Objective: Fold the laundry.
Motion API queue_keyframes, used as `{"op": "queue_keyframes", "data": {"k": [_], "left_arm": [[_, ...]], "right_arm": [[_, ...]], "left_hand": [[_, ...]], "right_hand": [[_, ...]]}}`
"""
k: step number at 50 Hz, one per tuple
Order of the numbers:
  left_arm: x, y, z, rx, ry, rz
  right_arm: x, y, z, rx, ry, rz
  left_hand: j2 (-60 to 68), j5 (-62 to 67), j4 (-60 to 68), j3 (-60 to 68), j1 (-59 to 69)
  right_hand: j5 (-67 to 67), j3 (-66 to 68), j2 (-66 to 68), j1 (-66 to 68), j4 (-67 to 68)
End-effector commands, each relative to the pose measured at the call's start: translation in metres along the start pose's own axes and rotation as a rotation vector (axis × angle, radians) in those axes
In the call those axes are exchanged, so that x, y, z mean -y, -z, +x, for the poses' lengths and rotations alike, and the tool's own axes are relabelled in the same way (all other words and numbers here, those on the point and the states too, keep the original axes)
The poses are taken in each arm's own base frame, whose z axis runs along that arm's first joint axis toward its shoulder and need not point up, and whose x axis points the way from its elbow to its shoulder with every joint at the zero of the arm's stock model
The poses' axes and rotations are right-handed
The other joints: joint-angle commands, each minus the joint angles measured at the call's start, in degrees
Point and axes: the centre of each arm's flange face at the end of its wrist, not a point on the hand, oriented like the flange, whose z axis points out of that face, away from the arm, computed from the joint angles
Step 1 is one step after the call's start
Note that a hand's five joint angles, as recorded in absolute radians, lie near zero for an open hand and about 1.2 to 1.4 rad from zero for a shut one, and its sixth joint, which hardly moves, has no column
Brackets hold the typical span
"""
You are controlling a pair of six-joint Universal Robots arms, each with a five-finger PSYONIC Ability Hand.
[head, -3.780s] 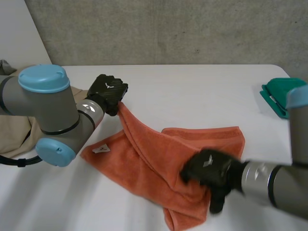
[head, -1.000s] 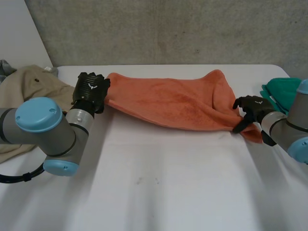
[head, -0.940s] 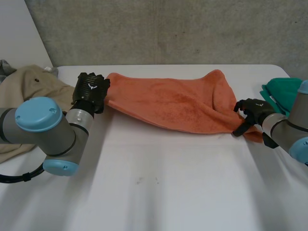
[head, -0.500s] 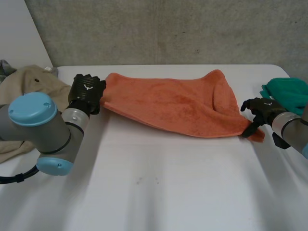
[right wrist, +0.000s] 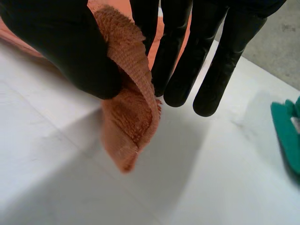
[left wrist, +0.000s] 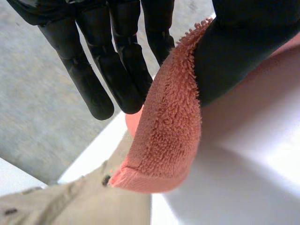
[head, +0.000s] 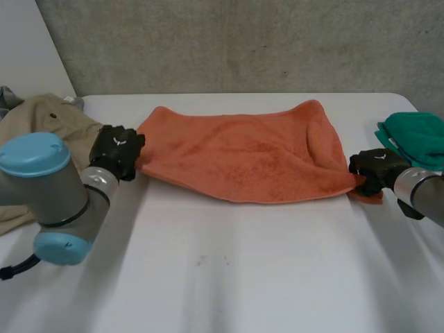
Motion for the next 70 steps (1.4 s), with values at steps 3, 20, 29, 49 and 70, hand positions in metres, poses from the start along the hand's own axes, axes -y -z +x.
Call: {"op": "queue_keyframes", "data": {"k": [3, 20, 29, 49, 70], "left_arm": [[-0.009, 0.077, 0.004, -0.142, -0.171, -0.229], [-0.015, 0.109, 0.012, -0.257, -0.381, -0.309], [0.01, -0.006, -0.006, 0.066, -0.421, 0.002], [0.148, -0.073, -0.085, 0.528, -0.289, 0.625], [-0.027, -0.006, 0.023, 0.075, -0.3, 0.11]], "right_arm": [[0.01, 0.082, 0.003, 0.075, 0.35, -0.224], [-0.011, 0.11, 0.002, -0.007, 0.642, -0.374], [0.046, 0.033, 0.009, -0.25, 0.765, -0.117], [0.219, 0.022, 0.043, -0.809, 0.811, 0.762], [0.032, 0.0, -0.023, -0.251, 0.585, 0.117]], "left_hand": [[11.3, 14.3, 11.2, 11.6, 15.3], [11.3, 14.3, 11.2, 11.6, 15.3], [11.3, 14.3, 11.2, 11.6, 15.3], [11.3, 14.3, 11.2, 11.6, 15.3], [11.3, 14.3, 11.2, 11.6, 15.3]], "right_hand": [[13.4, 12.3, 12.6, 23.9, 12.0], [13.4, 12.3, 12.6, 23.9, 12.0], [13.4, 12.3, 12.6, 23.9, 12.0], [13.4, 12.3, 12.6, 23.9, 12.0], [13.4, 12.3, 12.6, 23.9, 12.0]]}}
